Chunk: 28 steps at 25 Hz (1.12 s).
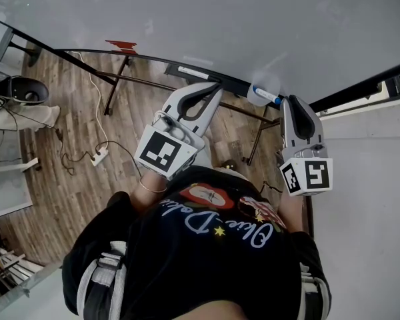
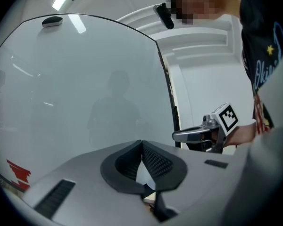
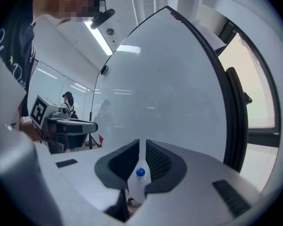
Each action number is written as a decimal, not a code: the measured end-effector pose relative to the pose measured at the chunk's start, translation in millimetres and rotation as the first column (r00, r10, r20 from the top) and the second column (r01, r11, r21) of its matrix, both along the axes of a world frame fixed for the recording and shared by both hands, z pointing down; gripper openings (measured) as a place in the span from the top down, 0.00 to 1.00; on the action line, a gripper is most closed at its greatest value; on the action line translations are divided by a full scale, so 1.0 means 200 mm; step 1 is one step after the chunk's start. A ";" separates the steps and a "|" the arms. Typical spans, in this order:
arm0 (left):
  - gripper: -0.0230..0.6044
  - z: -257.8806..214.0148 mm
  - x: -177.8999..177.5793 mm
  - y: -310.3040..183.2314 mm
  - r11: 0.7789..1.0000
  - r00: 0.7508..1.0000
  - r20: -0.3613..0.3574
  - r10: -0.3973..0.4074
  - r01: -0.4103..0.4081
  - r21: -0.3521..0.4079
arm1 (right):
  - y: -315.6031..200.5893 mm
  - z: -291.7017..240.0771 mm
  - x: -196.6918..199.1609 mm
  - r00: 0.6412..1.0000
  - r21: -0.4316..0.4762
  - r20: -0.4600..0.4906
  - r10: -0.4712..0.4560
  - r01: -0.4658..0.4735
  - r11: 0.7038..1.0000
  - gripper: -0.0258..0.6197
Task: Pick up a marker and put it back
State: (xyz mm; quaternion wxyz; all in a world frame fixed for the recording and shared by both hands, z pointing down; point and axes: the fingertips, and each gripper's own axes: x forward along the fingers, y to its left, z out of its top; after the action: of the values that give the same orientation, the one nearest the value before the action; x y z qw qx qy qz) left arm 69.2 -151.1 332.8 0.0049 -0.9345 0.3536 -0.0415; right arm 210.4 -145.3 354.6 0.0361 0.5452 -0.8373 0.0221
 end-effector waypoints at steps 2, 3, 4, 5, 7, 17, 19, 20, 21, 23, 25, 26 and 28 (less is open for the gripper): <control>0.96 0.00 0.00 0.01 1.000 1.000 0.001 0.001 -0.001 -0.001 | 0.01 -0.01 0.00 1.000 0.008 0.003 0.000 0.000 1.000 0.90; 0.96 0.00 0.00 0.01 1.000 1.000 0.002 0.001 -0.001 -0.002 | 0.01 -0.02 0.00 1.000 0.013 0.006 -0.001 0.001 1.000 0.91; 0.96 0.00 0.01 0.01 1.000 1.000 0.003 0.002 -0.002 -0.003 | 0.02 -0.03 0.00 1.000 0.019 0.011 -0.002 0.002 1.000 0.91; 0.96 0.01 0.01 0.01 1.000 1.000 0.003 0.002 -0.002 -0.004 | 0.02 -0.04 0.01 1.000 0.025 0.015 -0.003 0.002 1.000 0.91; 0.96 0.01 0.01 0.02 1.000 1.000 0.003 0.005 -0.005 -0.003 | 0.03 -0.05 0.01 1.000 0.032 0.021 -0.003 0.002 0.999 0.92; 0.96 0.01 0.02 0.03 1.000 1.000 0.006 0.003 -0.003 -0.004 | 0.05 -0.05 0.01 1.000 0.019 0.015 -0.014 0.013 1.000 0.96; 0.96 0.01 0.02 0.03 1.000 1.000 0.006 0.002 -0.002 -0.003 | 0.05 -0.06 0.01 1.000 0.021 0.015 -0.015 0.014 1.000 0.96; 0.96 0.01 0.02 0.03 1.000 1.000 0.005 0.002 -0.002 -0.003 | 0.05 -0.06 0.01 1.000 0.022 0.015 -0.014 0.014 1.000 0.96; 0.96 0.01 0.02 0.03 1.000 1.000 0.004 0.002 -0.002 -0.004 | 0.05 -0.06 0.01 1.000 0.023 0.015 -0.013 0.013 1.000 0.96; 0.96 0.01 0.02 0.03 1.000 1.000 0.005 0.004 -0.004 -0.005 | 0.05 -0.06 0.01 1.000 0.022 0.014 -0.014 0.013 1.000 0.96; 0.96 0.01 0.02 0.03 1.000 1.000 0.007 0.007 -0.007 -0.005 | 0.05 -0.06 0.01 1.000 0.022 0.015 -0.015 0.014 1.000 0.96; 0.96 0.01 0.02 0.03 1.000 1.000 0.006 0.007 -0.007 -0.006 | 0.05 -0.06 0.01 1.000 0.024 0.016 -0.014 0.014 1.000 0.96; 0.96 0.01 0.02 0.03 1.000 1.000 0.006 0.005 -0.005 -0.005 | 0.05 -0.07 0.01 1.000 0.029 0.016 -0.012 0.012 1.000 0.96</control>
State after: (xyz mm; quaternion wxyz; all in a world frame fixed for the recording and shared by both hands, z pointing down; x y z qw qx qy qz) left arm 73.2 -145.9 335.4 0.0038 -0.9352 0.3512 -0.0454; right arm 212.7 -135.3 340.5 0.0217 0.5405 -0.8409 0.0144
